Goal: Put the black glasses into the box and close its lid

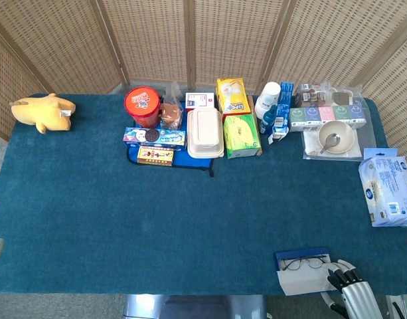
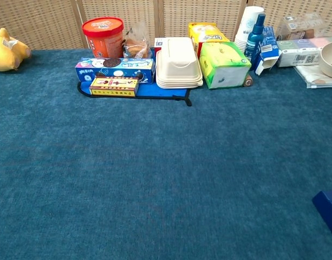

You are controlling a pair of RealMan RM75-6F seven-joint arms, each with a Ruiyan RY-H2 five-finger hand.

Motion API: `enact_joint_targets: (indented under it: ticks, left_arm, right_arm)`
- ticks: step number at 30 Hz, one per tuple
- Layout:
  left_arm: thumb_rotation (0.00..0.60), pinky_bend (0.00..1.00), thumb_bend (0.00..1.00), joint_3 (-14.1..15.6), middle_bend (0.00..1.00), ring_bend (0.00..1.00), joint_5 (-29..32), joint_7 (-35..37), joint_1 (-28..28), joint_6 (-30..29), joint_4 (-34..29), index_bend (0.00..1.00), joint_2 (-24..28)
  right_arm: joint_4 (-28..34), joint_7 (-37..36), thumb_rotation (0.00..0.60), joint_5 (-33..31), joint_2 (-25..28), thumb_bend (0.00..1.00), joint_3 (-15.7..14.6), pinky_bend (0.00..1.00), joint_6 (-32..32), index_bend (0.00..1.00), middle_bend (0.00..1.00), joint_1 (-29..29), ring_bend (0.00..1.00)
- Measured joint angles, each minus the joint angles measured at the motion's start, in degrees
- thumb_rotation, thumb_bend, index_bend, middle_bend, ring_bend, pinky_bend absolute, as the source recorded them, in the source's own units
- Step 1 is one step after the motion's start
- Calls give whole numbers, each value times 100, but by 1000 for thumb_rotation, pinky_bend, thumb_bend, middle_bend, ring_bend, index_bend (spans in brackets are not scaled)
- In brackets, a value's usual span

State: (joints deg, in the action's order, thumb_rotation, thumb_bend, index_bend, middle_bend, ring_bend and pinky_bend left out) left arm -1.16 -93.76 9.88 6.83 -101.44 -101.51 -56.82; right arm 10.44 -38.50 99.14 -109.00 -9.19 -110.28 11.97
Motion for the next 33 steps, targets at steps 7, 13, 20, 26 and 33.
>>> enact_joint_targets:
  ticks: [7,13,20,26,33]
  left_arm:
    - [599,272,297,3,339,219,-16,-16,0,-6,-23,258,8]
    - [600,271,296,2,339,219,-30,-31,-9,-1,-39,258,3]
    - [600,272,296,-7,338,218,-43,-53,-28,9,-60,258,1]
    - [600,271,297,-1,338,219,-21,-25,-27,22,-30,259,-22]
    - [600,271,295,-1,338,218,12,27,-16,17,23,258,-45]
  right_arm:
    - [19,-9,600,9,-11,322,-10,275,42,670,364,-19,331]
    - [61,-32,600,-5,-5,320,10,275,-4,689,377,-38,339]
    - [170,-53,600,-11,15,313,39,275,-134,688,381,-103,341]
    - [310,-3,600,11,60,309,52,276,-199,686,381,-233,341]
    - [580,99,600,31,196,308,81,273,-173,678,378,-459,341]
